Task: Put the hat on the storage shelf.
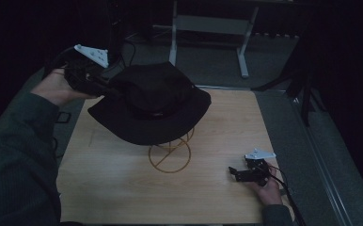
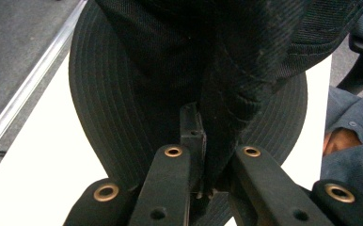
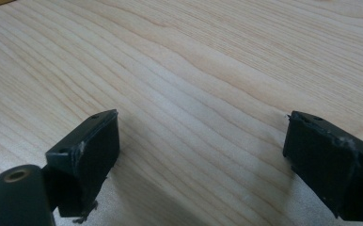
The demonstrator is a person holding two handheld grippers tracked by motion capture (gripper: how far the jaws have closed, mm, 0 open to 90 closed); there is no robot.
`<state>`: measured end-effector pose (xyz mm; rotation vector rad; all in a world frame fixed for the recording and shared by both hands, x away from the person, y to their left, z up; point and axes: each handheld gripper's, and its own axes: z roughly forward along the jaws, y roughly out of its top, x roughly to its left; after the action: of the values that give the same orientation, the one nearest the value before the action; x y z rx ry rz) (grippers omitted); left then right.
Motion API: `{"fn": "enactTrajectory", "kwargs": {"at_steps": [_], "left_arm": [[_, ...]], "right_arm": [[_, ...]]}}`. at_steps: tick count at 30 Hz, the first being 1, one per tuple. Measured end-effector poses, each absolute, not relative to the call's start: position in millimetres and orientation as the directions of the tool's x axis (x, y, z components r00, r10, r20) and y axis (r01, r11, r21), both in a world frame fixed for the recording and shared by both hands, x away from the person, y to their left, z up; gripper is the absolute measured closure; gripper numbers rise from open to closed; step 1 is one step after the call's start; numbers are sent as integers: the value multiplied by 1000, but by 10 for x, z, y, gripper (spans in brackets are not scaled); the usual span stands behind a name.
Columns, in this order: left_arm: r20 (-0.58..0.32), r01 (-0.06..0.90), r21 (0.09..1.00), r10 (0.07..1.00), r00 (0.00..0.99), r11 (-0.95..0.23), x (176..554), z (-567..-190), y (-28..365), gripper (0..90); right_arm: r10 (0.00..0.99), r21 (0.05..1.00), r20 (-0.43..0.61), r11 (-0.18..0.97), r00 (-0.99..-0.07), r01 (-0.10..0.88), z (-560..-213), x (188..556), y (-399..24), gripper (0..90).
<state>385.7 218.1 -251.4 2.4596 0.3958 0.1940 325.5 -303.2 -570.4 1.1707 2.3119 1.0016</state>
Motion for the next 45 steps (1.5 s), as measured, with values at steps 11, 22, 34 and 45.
{"fn": "enactTrajectory", "kwargs": {"at_steps": [11,22,34,45], "left_arm": [[29,228,593,304,952,-772,3927,-2700,1950,876],[23,247,591,322,946,-768,4016,-2931,1825,835],[6,283,595,356,934,-753,4086,-3081,1779,680],[-2,250,644,325,946,-723,4019,-3055,1790,822]], "right_arm": [[807,730,-1,404,-591,551,-5703,3254,-3031,111],[807,730,-1,404,-591,551,-5703,3254,-3031,111],[807,730,-1,405,-591,551,-5703,3254,-3032,111],[808,731,1,402,-590,552,-5704,3253,-3030,110]]}}
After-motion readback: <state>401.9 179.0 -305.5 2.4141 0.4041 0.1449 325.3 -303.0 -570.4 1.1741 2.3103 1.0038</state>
